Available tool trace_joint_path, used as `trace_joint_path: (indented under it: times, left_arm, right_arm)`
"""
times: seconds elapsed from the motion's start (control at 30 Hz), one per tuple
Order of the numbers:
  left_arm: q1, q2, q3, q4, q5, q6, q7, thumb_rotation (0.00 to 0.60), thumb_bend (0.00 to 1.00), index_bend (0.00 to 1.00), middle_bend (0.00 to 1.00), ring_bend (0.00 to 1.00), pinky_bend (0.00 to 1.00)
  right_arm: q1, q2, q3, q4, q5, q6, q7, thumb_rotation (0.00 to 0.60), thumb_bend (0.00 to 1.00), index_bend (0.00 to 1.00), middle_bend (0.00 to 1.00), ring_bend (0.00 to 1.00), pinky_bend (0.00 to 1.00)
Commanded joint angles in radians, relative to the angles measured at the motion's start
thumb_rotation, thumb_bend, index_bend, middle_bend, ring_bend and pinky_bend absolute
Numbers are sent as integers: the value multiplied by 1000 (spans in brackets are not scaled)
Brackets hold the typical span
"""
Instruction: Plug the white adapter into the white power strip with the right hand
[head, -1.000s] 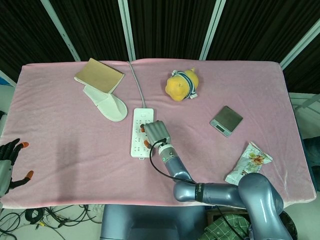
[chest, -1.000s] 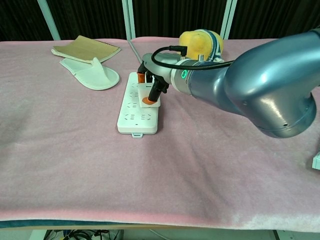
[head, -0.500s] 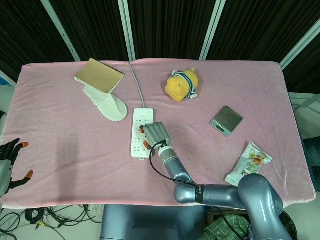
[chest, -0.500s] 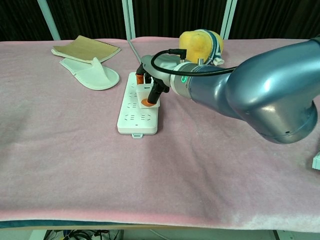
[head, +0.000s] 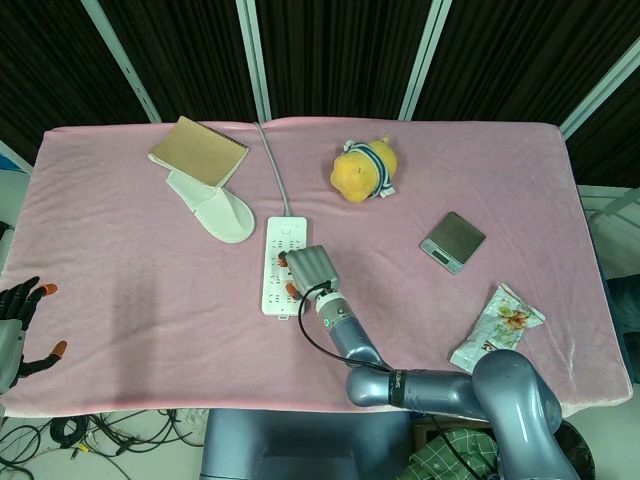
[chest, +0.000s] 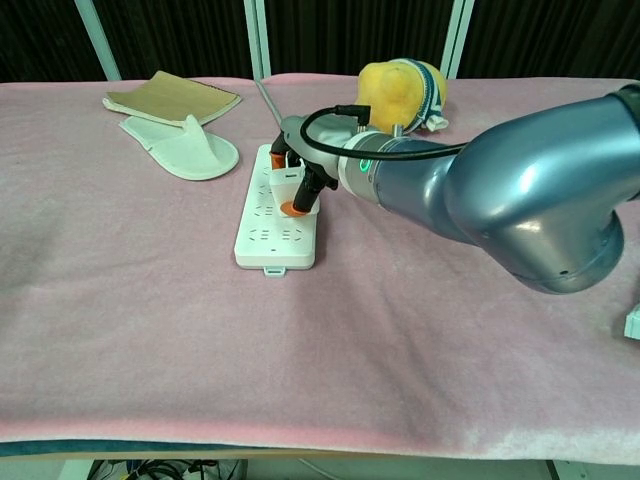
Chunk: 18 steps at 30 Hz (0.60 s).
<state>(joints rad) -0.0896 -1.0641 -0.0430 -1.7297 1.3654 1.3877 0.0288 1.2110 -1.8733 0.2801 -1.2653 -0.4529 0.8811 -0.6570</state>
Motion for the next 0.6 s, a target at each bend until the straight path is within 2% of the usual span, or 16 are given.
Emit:
trace_joint_path:
  times: [0.03, 0.37, 0.6]
  left_arm:
    - [0, 0, 0, 0, 0, 0, 0, 600, 279, 130, 22, 0, 0]
    - [0, 0, 1, 0, 1, 0, 2, 600, 279, 130, 22, 0, 0]
    - [0, 0, 1, 0, 1, 1, 4, 600, 279, 130, 22, 0, 0]
  right_arm:
    - [-1, 4, 3, -1, 17, -8, -6, 600, 337, 1000, 893, 823, 519]
    - [-5, 37, 9, -20, 85, -33, -20, 600, 336, 1000, 900, 828, 538]
    - [2, 38, -3, -17, 91, -41, -34, 600, 339, 1000, 907, 833, 538]
